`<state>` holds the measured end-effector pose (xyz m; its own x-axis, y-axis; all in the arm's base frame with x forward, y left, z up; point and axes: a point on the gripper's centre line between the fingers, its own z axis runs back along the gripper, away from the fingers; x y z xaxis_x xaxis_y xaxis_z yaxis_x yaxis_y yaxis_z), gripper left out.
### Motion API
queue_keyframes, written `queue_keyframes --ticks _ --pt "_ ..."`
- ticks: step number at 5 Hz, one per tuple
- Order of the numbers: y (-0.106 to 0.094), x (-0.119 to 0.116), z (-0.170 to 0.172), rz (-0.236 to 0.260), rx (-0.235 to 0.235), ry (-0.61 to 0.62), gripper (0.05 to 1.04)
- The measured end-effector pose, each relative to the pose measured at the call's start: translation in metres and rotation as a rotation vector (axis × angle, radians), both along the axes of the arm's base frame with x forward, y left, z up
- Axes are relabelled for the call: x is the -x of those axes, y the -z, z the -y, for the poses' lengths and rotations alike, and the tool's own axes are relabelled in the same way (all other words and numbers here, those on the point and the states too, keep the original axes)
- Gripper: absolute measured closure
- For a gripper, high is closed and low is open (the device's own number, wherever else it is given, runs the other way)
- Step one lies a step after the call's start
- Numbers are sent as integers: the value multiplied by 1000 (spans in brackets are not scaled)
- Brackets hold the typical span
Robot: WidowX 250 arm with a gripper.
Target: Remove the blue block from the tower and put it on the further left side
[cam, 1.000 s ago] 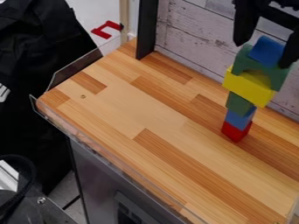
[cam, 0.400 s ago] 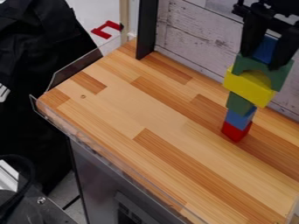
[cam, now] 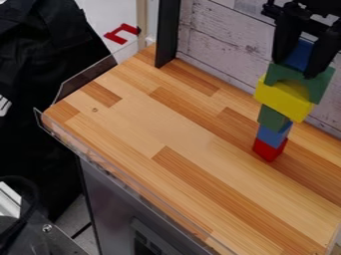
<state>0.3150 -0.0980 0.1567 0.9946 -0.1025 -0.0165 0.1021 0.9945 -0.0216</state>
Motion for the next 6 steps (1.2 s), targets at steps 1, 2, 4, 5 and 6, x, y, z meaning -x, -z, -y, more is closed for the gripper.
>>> queue_keyframes --ticks 1,2,4,5,6 --pt "-15 7 -15 41 -6 -72 598" --pt "-22 11 -44 62 1 -170 598" --pt "2 9 -100 2 -15 -319 598" --pt "32 6 -131 -31 -20 -344 598" --pt "69 13 -149 -98 -23 -387 598"
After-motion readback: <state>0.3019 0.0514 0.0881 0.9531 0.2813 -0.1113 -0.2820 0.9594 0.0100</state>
